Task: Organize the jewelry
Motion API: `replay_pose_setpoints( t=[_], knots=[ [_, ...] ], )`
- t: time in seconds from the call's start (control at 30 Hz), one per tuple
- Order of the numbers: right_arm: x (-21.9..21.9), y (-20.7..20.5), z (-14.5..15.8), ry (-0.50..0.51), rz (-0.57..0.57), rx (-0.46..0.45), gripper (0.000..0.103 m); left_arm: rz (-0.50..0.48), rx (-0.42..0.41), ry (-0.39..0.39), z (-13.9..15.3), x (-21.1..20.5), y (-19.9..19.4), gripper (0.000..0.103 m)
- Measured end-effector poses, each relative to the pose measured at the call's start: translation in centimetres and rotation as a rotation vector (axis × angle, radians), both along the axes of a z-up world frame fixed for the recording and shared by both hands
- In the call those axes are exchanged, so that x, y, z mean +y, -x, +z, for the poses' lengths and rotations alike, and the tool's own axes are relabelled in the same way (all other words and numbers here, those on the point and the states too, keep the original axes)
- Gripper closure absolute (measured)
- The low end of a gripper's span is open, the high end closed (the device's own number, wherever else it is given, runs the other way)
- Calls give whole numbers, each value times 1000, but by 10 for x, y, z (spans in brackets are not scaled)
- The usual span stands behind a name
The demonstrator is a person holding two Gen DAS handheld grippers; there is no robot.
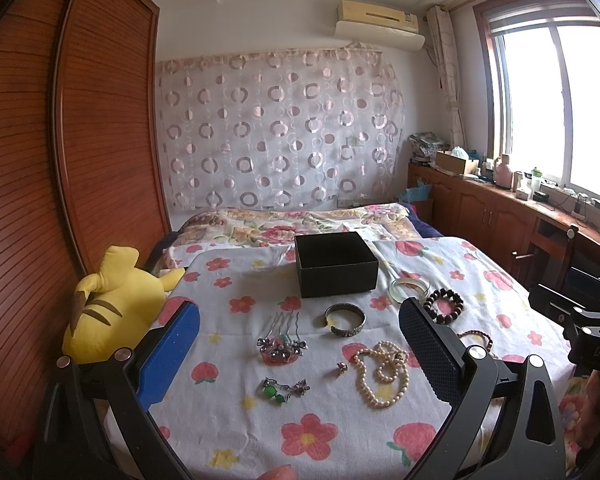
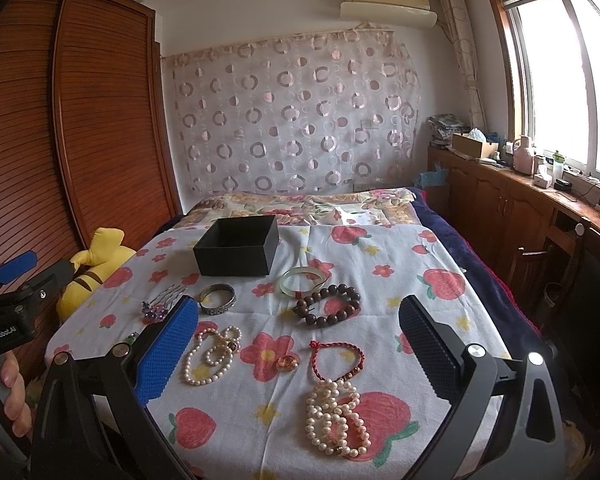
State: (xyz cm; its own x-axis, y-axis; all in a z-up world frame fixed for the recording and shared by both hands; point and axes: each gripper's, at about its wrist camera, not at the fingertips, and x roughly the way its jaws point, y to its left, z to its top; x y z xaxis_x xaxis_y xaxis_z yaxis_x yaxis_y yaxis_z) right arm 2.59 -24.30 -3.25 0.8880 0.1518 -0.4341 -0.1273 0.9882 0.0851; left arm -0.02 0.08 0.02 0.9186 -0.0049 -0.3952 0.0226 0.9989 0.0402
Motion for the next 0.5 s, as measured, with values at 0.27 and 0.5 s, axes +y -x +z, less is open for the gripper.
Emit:
replay_pose_setpoints(
  t=[0.27,0.5],
  knots=[
    [0,1,-1,-3,-1,-1,2,4,1,-2,8,0,2,6],
    [1,-7,5,8,19,12,2,1,29,-3,10,1,0,6]
  ],
)
